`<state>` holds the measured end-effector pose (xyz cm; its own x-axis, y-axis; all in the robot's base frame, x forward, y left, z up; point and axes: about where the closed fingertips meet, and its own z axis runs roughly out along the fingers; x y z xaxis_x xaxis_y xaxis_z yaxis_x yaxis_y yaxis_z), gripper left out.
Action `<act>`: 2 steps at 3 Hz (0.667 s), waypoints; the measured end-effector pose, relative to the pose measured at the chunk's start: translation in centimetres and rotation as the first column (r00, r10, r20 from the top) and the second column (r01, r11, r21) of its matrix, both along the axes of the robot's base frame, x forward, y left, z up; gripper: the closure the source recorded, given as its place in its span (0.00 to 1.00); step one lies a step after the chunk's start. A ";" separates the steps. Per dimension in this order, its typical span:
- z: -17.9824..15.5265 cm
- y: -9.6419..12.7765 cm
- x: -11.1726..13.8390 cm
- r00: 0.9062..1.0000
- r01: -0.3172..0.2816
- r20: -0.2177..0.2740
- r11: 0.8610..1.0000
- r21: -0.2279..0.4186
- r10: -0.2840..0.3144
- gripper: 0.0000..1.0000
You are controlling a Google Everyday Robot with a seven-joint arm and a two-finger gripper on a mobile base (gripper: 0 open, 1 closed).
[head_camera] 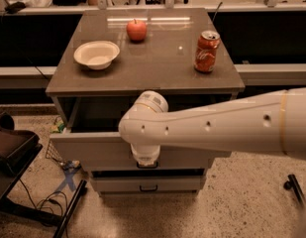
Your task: Open top drawer
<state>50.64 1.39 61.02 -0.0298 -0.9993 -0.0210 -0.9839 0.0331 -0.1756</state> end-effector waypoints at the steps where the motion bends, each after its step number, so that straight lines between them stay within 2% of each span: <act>1: 0.0 -0.1 -0.3 1.000 0.006 0.005 1.000 -0.002 -0.006 1.00; 2: 0.0 -0.1 -0.4 1.000 0.006 0.005 1.000 -0.002 -0.006 1.00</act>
Offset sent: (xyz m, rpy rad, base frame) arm -0.3012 -0.0690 0.1887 -0.2117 -0.3998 -0.5344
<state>50.28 1.26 61.07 -0.0358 -0.9992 -0.0188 -0.9828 0.0386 -0.1807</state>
